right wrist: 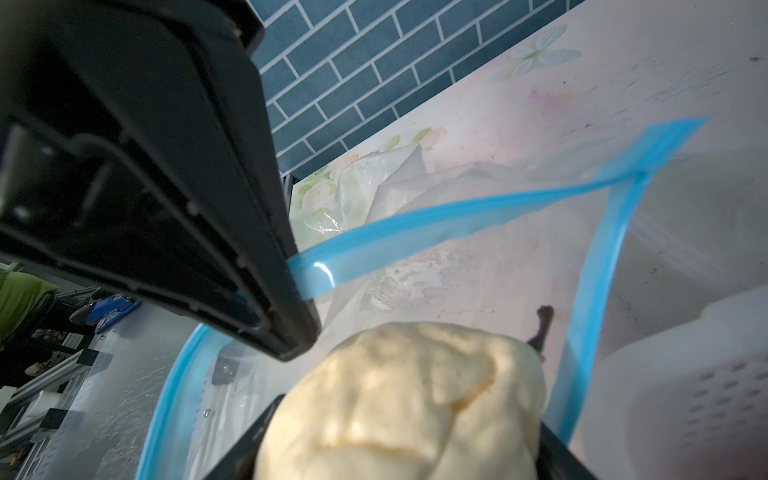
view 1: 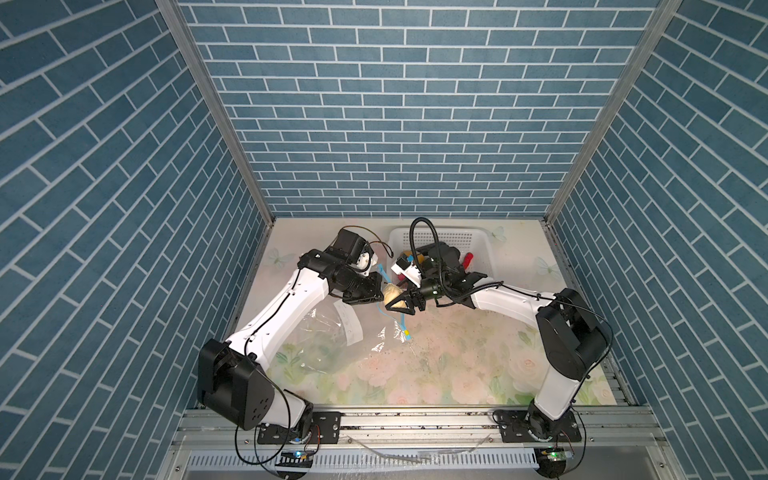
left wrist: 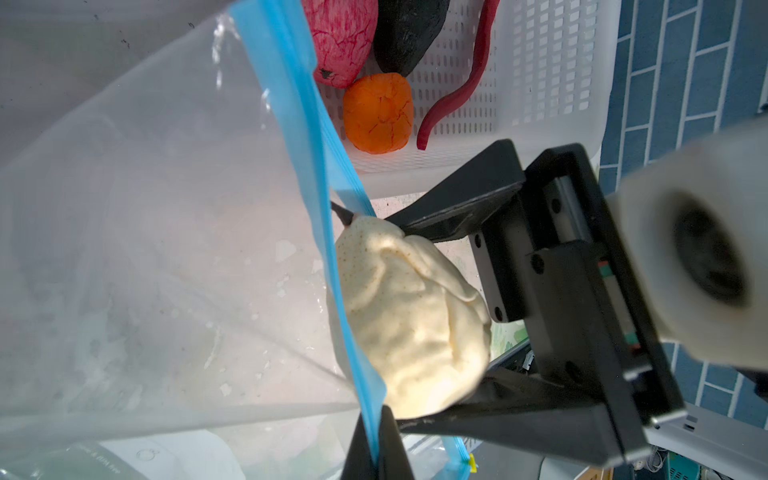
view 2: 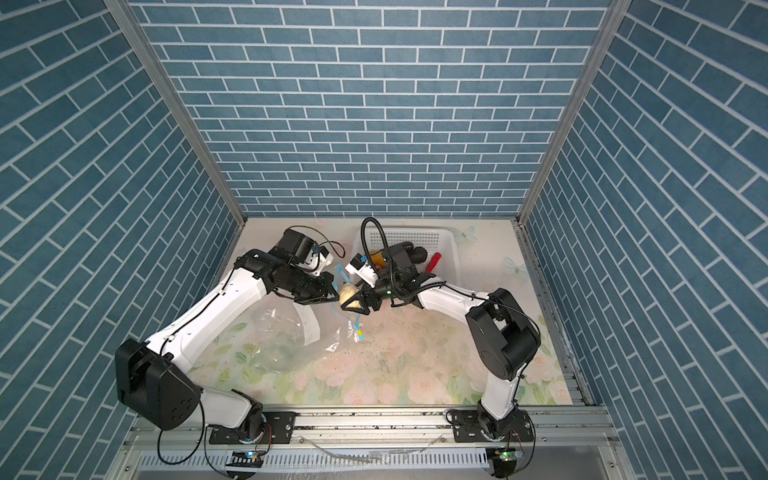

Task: Place the food in the zip-top bag and seal the zipper
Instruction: 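Carry the white bun with the right gripper toward the open bag mouth, then lower the bun into the bag and open the right gripper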

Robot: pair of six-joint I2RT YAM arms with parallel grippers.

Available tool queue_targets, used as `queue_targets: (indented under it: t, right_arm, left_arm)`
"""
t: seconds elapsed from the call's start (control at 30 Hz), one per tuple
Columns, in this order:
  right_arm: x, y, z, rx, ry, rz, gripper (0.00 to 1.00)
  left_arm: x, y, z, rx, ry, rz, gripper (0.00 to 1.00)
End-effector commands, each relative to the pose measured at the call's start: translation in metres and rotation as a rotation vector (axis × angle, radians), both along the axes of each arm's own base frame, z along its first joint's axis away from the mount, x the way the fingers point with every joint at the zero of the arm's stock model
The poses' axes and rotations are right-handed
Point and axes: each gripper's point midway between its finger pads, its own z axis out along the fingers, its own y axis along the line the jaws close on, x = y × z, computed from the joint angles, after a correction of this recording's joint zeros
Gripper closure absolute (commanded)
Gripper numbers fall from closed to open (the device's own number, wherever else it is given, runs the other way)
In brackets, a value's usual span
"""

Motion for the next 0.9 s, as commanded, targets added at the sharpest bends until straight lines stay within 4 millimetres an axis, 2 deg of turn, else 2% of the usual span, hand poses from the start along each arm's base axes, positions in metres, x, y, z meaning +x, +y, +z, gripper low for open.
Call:
queue_targets:
  t: [0.0,0.2,0.67,0.87]
  right_arm:
    - [-0.0086,-0.0011,-0.0094,-0.009,-0.019,0.051,0.45]
    - [-0.0092,-0.0015,-0.0115,-0.021,-0.020,0.052,0.38]
    - [-0.0119,-0.0036,-0.0144,-0.049,-0.060,0.040,0.12]
    - [-0.0100,-0.0044,-0.0148,-0.061,-0.064,0.027,0.09]
  left_arm:
    - [0.0011,-0.0054,0.0145,-0.037,-0.031,-0.006,1.00]
    - [0.0026,-0.0070,0.0143,-0.044,-0.033,-0.008,1.00]
    - [0.0042,-0.0100,0.0105,-0.051,-0.028,-0.011,1.00]
    - [0.0039,-0.0101,0.0094,-0.051,-0.027,-0.012,1.00]
